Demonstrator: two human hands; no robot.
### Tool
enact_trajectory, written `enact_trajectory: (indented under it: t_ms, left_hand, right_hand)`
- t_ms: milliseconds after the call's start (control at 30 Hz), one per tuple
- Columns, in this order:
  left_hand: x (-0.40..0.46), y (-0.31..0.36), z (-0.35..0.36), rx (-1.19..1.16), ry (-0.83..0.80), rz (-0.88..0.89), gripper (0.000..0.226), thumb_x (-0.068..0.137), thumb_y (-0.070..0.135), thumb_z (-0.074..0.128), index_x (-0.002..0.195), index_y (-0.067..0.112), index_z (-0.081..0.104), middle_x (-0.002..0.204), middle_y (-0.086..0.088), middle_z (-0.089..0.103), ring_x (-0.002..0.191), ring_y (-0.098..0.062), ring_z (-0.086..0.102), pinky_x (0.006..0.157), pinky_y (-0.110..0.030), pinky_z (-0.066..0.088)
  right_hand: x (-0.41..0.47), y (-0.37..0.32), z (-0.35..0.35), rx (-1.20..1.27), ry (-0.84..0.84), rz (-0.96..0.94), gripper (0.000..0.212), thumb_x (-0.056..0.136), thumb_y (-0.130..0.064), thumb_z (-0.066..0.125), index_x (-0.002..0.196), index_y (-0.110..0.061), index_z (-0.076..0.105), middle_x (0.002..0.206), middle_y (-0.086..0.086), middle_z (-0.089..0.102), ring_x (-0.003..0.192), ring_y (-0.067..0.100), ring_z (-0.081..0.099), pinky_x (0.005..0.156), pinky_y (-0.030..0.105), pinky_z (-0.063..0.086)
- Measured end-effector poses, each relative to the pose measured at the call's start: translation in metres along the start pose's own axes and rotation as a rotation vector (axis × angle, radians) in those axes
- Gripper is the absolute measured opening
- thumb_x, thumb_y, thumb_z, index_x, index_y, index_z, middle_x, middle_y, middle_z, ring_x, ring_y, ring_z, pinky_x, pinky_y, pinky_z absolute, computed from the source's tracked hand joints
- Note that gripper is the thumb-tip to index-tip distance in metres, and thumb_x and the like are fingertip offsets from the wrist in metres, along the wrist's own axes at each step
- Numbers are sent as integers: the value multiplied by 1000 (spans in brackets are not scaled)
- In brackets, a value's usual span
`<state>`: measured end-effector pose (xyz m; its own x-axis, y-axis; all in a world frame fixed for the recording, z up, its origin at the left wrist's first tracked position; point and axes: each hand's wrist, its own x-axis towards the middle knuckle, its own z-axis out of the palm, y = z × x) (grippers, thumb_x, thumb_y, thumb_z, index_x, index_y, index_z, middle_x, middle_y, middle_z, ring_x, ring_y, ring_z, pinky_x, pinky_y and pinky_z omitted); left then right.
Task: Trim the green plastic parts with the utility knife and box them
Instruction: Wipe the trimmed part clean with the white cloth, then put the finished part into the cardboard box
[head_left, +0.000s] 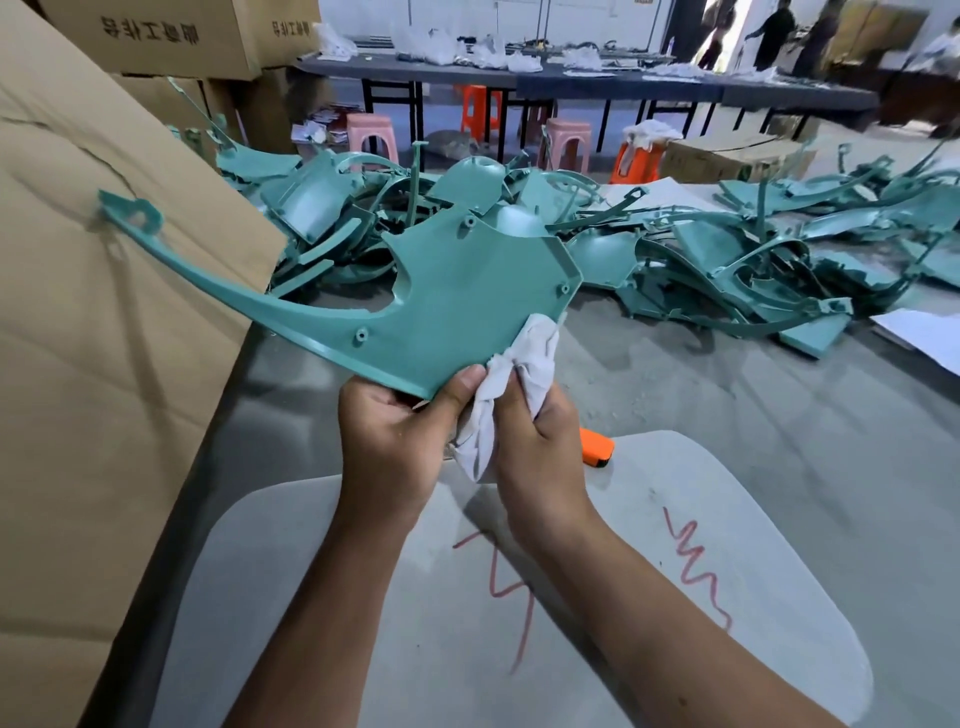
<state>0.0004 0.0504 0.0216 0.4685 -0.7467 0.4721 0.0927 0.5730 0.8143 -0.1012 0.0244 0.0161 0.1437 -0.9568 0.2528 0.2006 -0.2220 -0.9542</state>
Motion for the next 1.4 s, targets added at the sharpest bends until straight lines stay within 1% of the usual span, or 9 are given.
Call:
enact_trajectory:
  t_ms: [133, 333, 500, 667, 800, 967, 1167, 1267, 1400]
  left_hand:
    - [0, -1, 1, 26, -46, 21, 29, 84, -5, 76, 108, 12, 77, 111, -5, 78, 107, -25, 74, 91, -32, 58]
    - [-5, 0, -4, 248, -100, 25, 30, 78, 7, 83, 101, 25, 76, 103, 7, 79, 102, -13, 74, 90, -29, 57]
    - [-7, 1, -1, 258, -106, 17, 28, 82, 0, 81, 105, 16, 77, 105, 6, 79, 102, -12, 74, 88, -23, 56]
    - [-6, -3, -21, 290, -80, -56, 28, 84, 15, 77, 111, 8, 72, 106, 0, 78, 101, -22, 74, 89, -47, 60]
    - [-10, -3, -17, 538, -161, 80, 16, 95, 31, 67, 109, 24, 65, 102, 9, 76, 92, -13, 73, 76, -41, 61]
    - [-10, 2, -22, 654, -97, 173, 30, 106, 43, 47, 83, 23, 48, 65, 0, 52, 55, -25, 51, 45, -46, 42]
    - [-13, 8, -18, 593, 33, 114, 41, 104, 39, 46, 75, 11, 43, 63, -10, 38, 58, -29, 32, 49, -41, 29]
    - [-15, 8, -14, 588, 66, 87, 46, 103, 42, 48, 71, 11, 40, 61, -13, 36, 57, -32, 31, 48, -42, 28]
    - [-13, 12, -1, 587, 136, 103, 46, 104, 37, 51, 66, 20, 31, 58, 3, 26, 56, -19, 23, 50, -36, 21]
  right_hand:
    - [6, 1, -2, 46, 85, -3, 32, 111, -22, 48, 84, -8, 59, 68, -5, 67, 62, 8, 61, 60, 23, 51]
    - [27, 3, -22, -57, 349, -8, 31, 109, -32, 51, 88, -15, 66, 85, 13, 74, 78, 15, 65, 75, 48, 58]
    - [33, 6, -30, -216, 425, -127, 40, 102, -45, 50, 83, -11, 60, 74, 5, 64, 69, 14, 56, 64, 36, 47]
    - [52, -2, -61, -344, 624, -199, 25, 104, -34, 54, 81, -24, 53, 67, -12, 51, 60, 5, 46, 63, 30, 39]
    - [61, 0, -80, -585, 609, -171, 26, 101, -31, 60, 118, -13, 51, 92, -6, 61, 84, 27, 61, 72, 34, 39]
    - [72, -4, -111, -654, 778, -72, 35, 99, -30, 62, 124, -11, 46, 110, 7, 66, 101, 38, 63, 81, 41, 44]
    - [70, -11, -105, -1130, 664, -23, 76, 83, -41, 78, 146, -16, 43, 149, 18, 36, 135, 40, 34, 107, 56, 34]
    - [63, -11, -89, -857, 347, -324, 44, 98, -52, 57, 126, -18, 63, 122, 2, 64, 116, 21, 57, 97, 43, 47]
    - [51, -9, -69, -339, -158, -38, 52, 109, -53, 38, 84, -27, 76, 77, -9, 74, 71, 3, 67, 63, 19, 49]
